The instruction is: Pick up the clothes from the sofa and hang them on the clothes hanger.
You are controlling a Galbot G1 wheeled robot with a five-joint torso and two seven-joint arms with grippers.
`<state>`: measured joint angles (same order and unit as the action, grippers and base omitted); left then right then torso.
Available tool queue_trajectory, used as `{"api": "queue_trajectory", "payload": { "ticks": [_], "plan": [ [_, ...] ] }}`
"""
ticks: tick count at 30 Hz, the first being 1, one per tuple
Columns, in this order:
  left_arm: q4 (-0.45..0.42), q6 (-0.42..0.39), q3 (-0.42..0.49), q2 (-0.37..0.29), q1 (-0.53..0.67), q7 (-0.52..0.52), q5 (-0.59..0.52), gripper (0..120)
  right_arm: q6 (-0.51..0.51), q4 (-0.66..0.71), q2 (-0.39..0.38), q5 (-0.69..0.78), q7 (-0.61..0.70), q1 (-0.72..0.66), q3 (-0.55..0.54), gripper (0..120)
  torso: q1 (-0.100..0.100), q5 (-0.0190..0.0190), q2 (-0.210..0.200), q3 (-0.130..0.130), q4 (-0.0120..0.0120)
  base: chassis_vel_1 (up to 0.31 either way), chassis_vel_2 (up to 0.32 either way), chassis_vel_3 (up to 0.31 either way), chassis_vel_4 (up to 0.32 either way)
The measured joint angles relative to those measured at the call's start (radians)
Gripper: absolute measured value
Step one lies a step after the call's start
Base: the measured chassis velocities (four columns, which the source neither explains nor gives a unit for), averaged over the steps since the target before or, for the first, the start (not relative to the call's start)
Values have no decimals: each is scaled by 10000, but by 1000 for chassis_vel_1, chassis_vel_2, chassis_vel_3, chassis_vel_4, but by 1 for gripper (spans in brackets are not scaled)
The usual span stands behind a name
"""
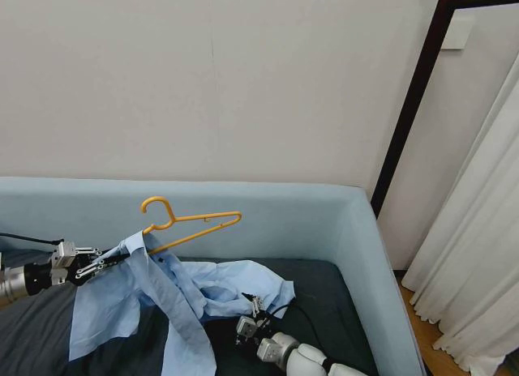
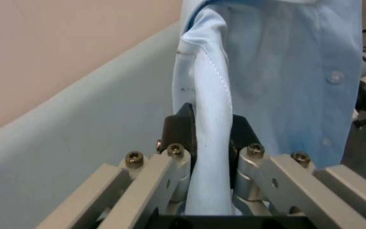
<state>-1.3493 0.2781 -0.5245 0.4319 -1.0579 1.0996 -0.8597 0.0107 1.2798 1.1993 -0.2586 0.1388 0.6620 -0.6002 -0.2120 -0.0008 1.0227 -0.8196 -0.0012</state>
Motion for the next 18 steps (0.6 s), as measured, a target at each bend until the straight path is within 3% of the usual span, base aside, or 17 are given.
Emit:
{"api": "queue_trajectory", "payload": {
  "ticks": [8, 11, 18],
  "plan": [
    [-7, -5, -1, -63, 75, -1, -128, 7, -84, -284, 318, -588, 12, 16, 231, 60, 0, 0, 0, 0, 0, 0, 0, 0, 0],
    [84, -4, 18, -55, 139, 23, -136, 7, -303, -278, 262, -516, -101, 29, 360, 45, 0, 0, 0, 0, 0, 0, 0, 0, 0],
    [199, 3, 121, 12, 266, 47, -115, 7, -631, -161, 54, 10, -330, 10, 514, 23, 0, 0, 0, 0, -1, 0, 0, 0, 0]
  ]
}}
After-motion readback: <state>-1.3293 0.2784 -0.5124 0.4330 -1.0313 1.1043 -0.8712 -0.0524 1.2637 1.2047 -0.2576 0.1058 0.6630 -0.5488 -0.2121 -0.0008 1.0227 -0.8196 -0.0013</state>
